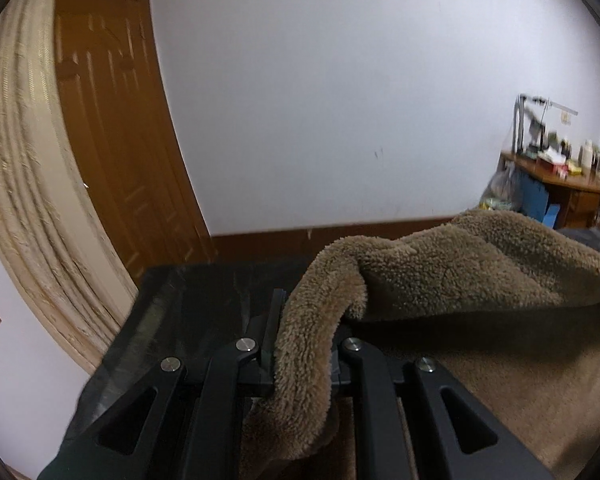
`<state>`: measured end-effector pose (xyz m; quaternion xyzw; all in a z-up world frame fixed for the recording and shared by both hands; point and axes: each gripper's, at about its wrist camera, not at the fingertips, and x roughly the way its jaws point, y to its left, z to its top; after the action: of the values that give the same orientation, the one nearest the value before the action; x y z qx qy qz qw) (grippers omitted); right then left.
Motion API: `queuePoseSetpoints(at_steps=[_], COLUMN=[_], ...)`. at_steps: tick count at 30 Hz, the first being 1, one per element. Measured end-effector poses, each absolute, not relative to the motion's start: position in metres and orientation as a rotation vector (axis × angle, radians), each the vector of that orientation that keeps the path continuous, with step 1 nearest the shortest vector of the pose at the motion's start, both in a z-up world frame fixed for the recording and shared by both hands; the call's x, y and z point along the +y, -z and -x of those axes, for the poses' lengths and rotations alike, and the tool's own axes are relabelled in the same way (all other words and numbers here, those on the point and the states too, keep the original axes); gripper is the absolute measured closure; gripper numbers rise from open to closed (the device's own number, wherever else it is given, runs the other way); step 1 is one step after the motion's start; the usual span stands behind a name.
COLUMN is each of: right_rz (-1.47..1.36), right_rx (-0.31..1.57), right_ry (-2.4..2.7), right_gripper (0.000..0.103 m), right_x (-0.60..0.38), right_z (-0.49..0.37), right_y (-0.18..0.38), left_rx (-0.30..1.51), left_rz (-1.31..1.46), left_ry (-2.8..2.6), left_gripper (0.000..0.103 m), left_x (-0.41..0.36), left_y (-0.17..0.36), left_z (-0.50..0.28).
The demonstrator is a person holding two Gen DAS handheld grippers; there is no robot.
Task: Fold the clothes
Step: 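Lower the held blanket edges toward the bed with both grippers, then open both grippers to release the blanket onto the bed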
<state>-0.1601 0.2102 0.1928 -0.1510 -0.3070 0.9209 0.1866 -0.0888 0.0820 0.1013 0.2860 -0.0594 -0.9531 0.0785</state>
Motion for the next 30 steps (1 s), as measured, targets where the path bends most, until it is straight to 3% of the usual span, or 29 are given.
queuePoseSetpoints(at_steps=[6, 11, 16, 21, 24, 30], right_rz=[0.669, 0.851, 1.078, 1.268, 1.306, 1.282], right_rx=[-0.810, -0.751, -0.641, -0.471, -0.372, -0.276], right_ry=[-2.636, -2.671, -2.709, -2.725, -2.739, -2.759], right_gripper=[0.093, 0.093, 0.093, 0.093, 0.087, 0.070], right_x=[0.200, 0.262, 0.306, 0.361, 0.384, 0.413], right_z=[0.224, 0.165, 0.145, 0.156, 0.161, 0.152], right_y=[-0.172, -0.122, -0.020, 0.022, 0.032, 0.028], left_rx=[-0.143, -0.177, -0.171, -0.235, -0.189, 0.156], left_rz=[-1.094, -1.269, -1.409, -1.429, -1.458, -1.521], left_ry=[2.788, 2.717, 2.665, 2.665, 2.672, 2.754], left_gripper=[0.088, 0.088, 0.088, 0.080, 0.072, 0.055], left_x=[0.086, 0.082, 0.079, 0.086, 0.077, 0.037], left_y=[-0.052, -0.012, 0.012, 0.018, 0.010, -0.012], left_z=[0.137, 0.161, 0.178, 0.178, 0.178, 0.162])
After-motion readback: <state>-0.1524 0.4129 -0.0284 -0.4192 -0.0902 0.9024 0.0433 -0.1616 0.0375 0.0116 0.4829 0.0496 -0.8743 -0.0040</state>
